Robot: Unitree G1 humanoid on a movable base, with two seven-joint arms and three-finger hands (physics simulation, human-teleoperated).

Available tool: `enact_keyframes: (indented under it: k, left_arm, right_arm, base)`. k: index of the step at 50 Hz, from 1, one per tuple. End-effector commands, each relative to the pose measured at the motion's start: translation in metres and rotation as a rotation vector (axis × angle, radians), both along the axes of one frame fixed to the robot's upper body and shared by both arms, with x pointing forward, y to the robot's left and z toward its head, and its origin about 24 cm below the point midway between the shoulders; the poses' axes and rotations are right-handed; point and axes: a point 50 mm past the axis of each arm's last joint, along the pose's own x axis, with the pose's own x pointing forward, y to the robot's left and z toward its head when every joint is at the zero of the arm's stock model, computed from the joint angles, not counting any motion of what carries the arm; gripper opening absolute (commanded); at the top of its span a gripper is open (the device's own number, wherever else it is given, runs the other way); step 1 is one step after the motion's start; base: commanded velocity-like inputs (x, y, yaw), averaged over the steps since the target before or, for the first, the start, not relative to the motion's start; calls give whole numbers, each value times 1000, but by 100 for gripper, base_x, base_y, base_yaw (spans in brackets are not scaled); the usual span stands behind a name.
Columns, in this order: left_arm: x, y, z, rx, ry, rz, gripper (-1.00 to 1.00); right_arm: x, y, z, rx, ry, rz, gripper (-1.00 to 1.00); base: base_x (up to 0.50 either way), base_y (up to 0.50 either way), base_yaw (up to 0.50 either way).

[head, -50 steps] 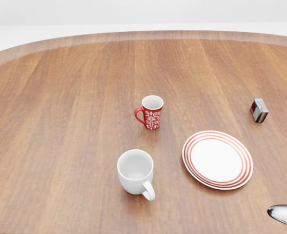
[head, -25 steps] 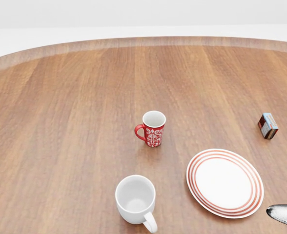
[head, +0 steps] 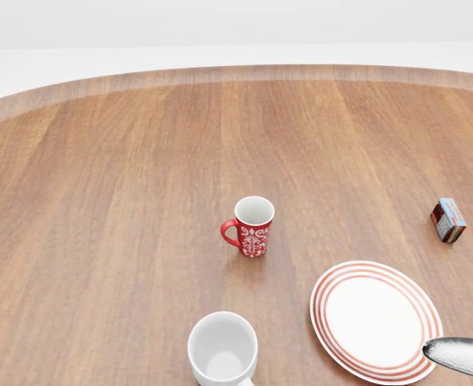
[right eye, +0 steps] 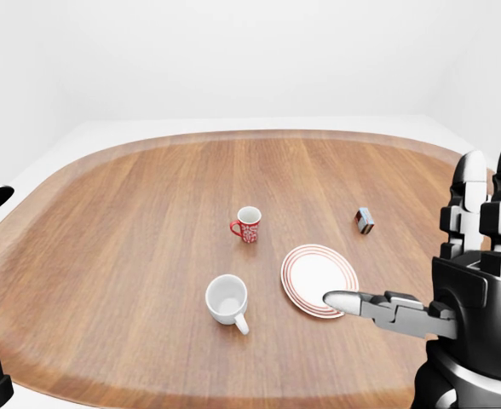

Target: Put the white mug on the plate.

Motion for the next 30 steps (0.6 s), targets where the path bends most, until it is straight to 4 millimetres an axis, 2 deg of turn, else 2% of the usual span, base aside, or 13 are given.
enact_keyframes:
  k: [1,5,10,15,19,20,24,30]
  left_arm:
    - [0,0,0,1,1,0,100]
    - [1,-1,-1,2,3,-2,100]
    - [0,-1,-1,3,2,-2,100]
    - [1,-1,-1,2,4,-3,100]
    - [1,-1,-1,2,5,-3,100]
    - [1,-1,-1,1,3,-3,100]
    - [0,-1,0,2,-2,-2,100]
    - [1,-1,0,1,0,-3,100]
  right_arm:
    - [6,8,0,-53,23,33,100]
    - [11,18,6,-132,10,63,100]
    - [20,43,34,-350,-113,121,100]
    - [50,84,53,-658,-169,192,100]
    - [75,103,53,-847,-85,201,100]
    - [87,109,51,-901,-38,217,100]
    - [114,129,35,-1067,145,232,100]
    - [136,150,41,-1091,194,104,100]
  base:
    - [0,0,0]
    - [0,0,0]
    - [0,0,0]
    - [0,0,0]
    - [0,0,0]
    - [0,0,0]
    - [0,0,0]
    - [0,0,0]
